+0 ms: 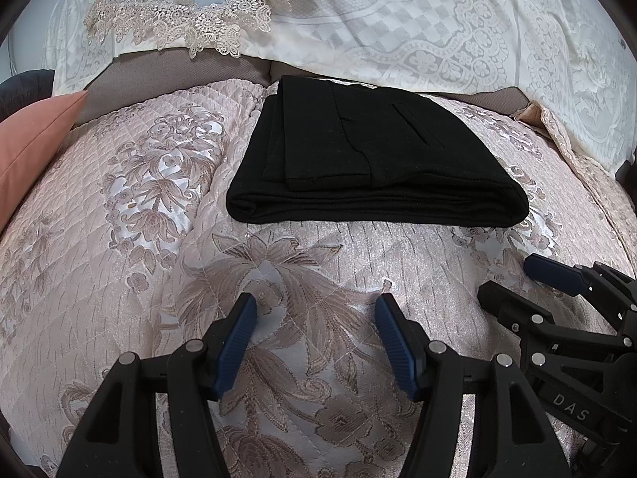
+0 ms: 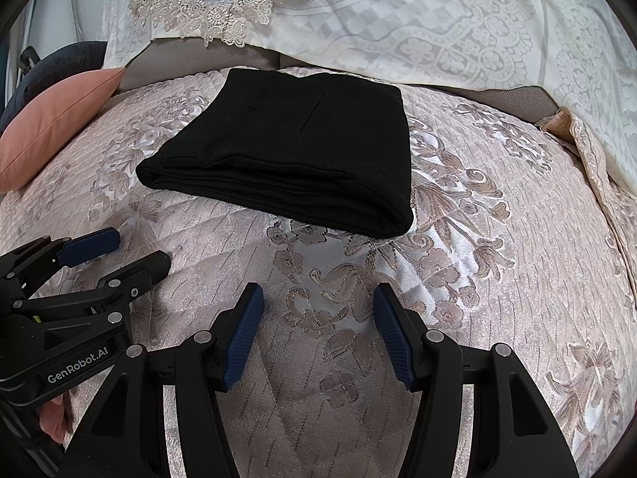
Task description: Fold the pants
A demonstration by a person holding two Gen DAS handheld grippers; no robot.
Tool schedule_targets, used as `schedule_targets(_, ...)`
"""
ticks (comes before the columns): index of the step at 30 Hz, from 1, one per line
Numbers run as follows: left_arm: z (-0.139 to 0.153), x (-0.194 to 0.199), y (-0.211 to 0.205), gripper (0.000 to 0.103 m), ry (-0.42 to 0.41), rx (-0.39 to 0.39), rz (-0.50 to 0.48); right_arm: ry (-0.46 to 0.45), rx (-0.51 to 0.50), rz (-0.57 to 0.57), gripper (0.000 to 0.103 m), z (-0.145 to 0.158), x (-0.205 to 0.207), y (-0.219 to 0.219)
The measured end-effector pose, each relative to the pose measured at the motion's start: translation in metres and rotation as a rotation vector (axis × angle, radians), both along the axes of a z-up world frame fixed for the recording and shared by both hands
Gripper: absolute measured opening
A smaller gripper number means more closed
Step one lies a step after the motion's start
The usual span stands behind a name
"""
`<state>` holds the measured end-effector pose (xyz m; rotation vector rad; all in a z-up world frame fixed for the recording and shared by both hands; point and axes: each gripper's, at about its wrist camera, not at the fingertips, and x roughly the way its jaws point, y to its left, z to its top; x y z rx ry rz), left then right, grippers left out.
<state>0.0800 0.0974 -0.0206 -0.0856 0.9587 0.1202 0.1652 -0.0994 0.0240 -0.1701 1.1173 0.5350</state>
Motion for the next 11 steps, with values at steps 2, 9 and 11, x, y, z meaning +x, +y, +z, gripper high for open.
schedule_targets(2, 0.0001, 0.0, -0.0002, 0.065, 0.0, 0.0, 0.0, 0.0, 0.0, 0.0, 0.058, 0.0, -0.0004, 0.0008)
schedule_targets(9, -0.0003, 0.0, 0.0007, 0.065, 0.0, -0.001, 0.0, 0.0, 0.0, 0.0, 0.058, 0.0001, -0.0006, 0.001)
schedule_targets(11, -0.0005, -0.0001, 0.0002, 0.065, 0.0, 0.0, 0.0, 0.0, 0.0, 0.0, 0.058, 0.0001, -0.0006, 0.001)
